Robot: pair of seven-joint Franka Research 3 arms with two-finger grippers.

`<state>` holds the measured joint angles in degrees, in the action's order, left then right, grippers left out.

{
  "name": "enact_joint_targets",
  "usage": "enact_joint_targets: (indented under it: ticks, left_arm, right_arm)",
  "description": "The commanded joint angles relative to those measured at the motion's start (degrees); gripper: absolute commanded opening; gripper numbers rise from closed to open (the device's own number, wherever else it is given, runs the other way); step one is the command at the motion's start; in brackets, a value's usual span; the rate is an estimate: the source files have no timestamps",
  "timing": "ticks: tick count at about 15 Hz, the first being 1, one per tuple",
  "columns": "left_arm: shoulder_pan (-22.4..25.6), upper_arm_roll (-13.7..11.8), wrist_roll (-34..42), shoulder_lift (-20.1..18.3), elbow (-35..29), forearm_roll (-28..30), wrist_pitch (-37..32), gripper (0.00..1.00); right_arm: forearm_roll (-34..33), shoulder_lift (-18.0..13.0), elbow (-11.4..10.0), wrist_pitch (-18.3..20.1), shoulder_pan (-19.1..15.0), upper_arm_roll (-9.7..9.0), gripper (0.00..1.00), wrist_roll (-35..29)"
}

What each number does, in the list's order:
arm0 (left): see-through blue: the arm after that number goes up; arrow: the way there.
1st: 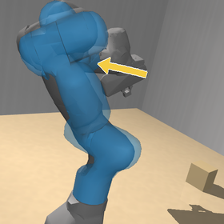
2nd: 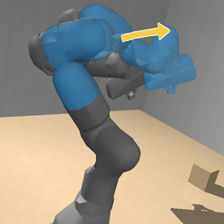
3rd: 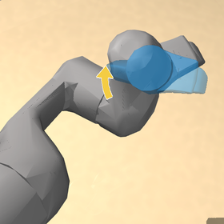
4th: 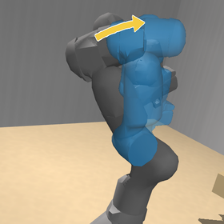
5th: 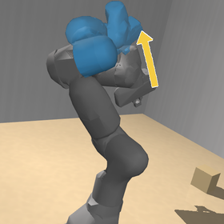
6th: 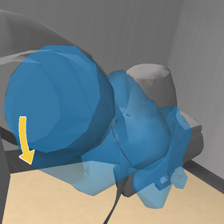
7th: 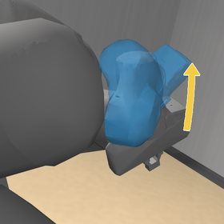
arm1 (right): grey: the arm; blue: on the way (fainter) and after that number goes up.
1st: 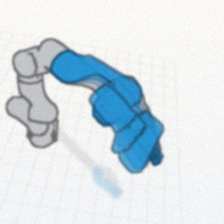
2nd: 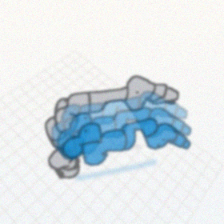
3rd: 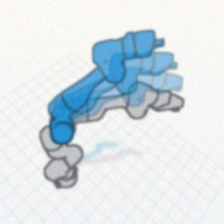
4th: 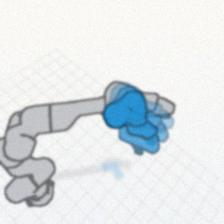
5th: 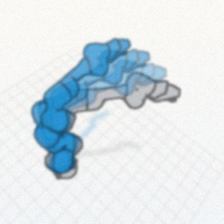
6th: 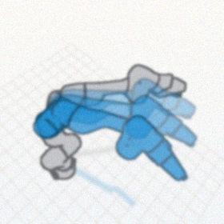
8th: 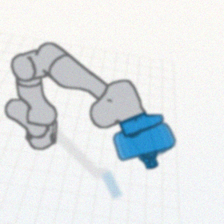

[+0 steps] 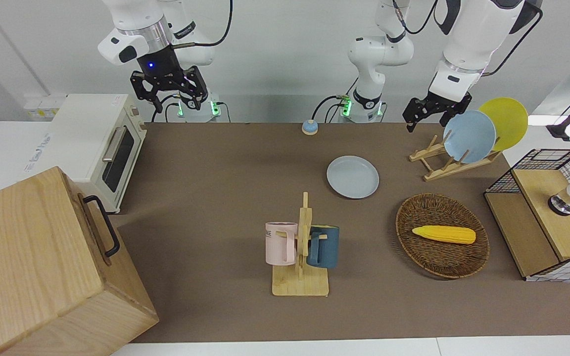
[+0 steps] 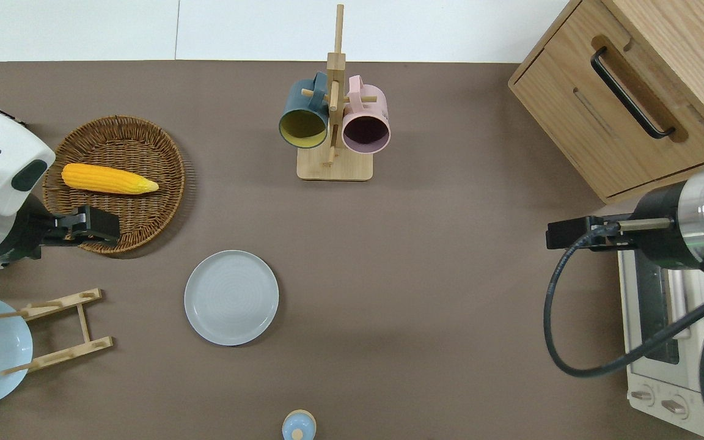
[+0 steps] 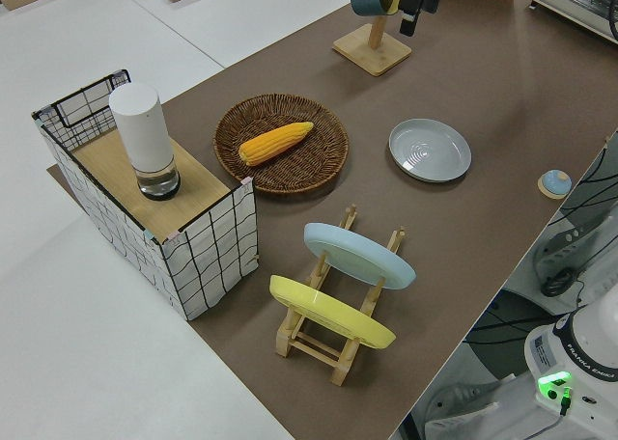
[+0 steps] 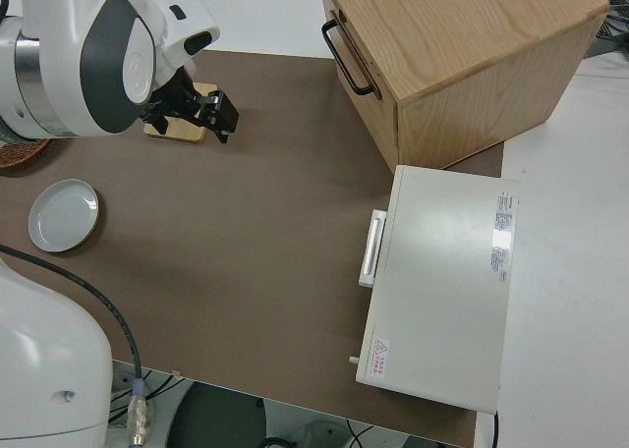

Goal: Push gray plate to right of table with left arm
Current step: 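Move the left gripper forward to the edge of the gray plate nearest it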

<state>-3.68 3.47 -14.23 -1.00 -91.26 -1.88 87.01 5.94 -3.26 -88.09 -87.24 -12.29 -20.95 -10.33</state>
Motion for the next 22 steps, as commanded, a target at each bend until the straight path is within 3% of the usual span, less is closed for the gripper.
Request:
enact_joint_targets:
  ticks: [1,13,18,22]
  left_arm:
    - [-0.7,-0.2,0.1,-1.1,-0.5,3.3,-1.0,0.99]
    - [-0.4,-0.6,0.1,-1.4,-0.8,5.1,-1.0,0.99]
    - [-0.2,-0.9,0.0,-4.6,-8.2,6.8,2.9,0.99]
    - [-0.3,-0.9,0.0,-4.2,-13.4,7.8,7.5,0.99]
  right_arm:
    - [0.9,0.4,0.8,0.3,-0.4,-0.23,0.996,-0.1]
    - [0.9,0.4,0.8,0.3,-0.4,-0.23,0.996,-0.1]
    - [0.9,0.4,0.8,0.3,-0.4,-0.23,0.996,-0.1]
    - [0.9,0.4,0.8,0.3,-0.4,-0.23,0.996,-0.1]
